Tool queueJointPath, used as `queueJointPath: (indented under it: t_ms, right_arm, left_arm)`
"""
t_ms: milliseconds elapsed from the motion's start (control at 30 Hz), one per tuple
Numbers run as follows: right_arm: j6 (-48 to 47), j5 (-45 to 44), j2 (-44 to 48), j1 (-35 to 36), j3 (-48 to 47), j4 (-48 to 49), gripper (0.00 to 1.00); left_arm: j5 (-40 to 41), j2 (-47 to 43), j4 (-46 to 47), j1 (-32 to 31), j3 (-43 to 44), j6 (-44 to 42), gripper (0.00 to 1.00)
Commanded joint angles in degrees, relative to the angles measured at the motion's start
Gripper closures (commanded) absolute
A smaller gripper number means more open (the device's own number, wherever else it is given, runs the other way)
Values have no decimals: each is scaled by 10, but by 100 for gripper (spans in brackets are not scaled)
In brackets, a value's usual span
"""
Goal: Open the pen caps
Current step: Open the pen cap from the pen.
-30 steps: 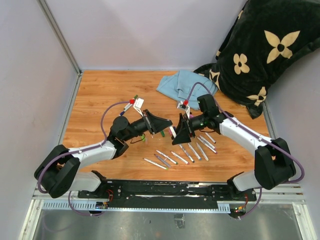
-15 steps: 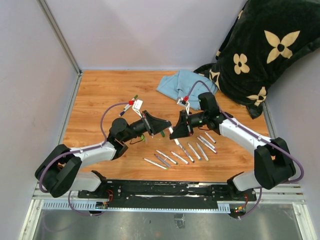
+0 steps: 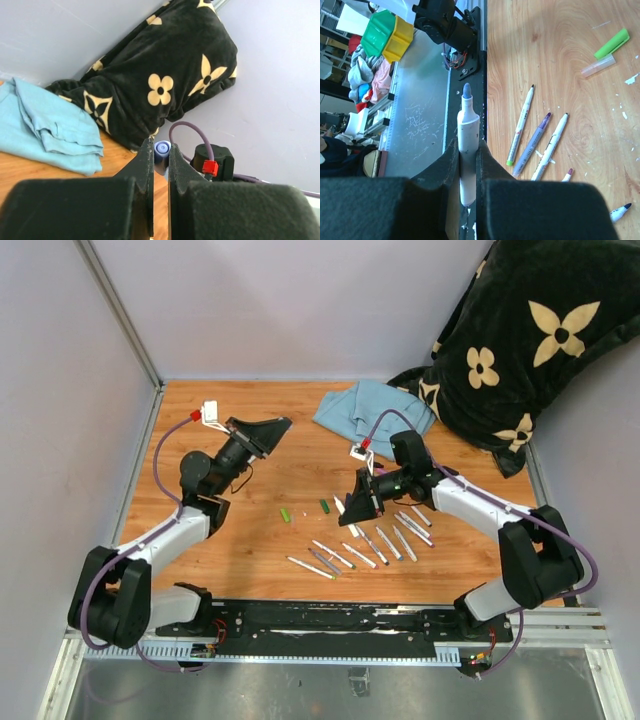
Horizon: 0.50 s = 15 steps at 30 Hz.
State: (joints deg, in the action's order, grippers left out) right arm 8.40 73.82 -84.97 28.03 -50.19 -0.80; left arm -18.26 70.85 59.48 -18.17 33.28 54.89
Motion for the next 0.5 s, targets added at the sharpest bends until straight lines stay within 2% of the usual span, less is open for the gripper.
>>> queueJointPath:
  t_ms: [0,200,467]
  right_arm:
    - [-96,-38,5,2,-42,-109,99]
    - [-189,-119,31,-11,-70,-189,99]
    - [-218,-159,32,-22,-81,-217,97]
  left_arm:
    - [10,-31,-53,2,-30,-11,100]
    - [24,-34,-121,2,-91,-16,100]
    - [-18,77,-130,-10,-75,17,100]
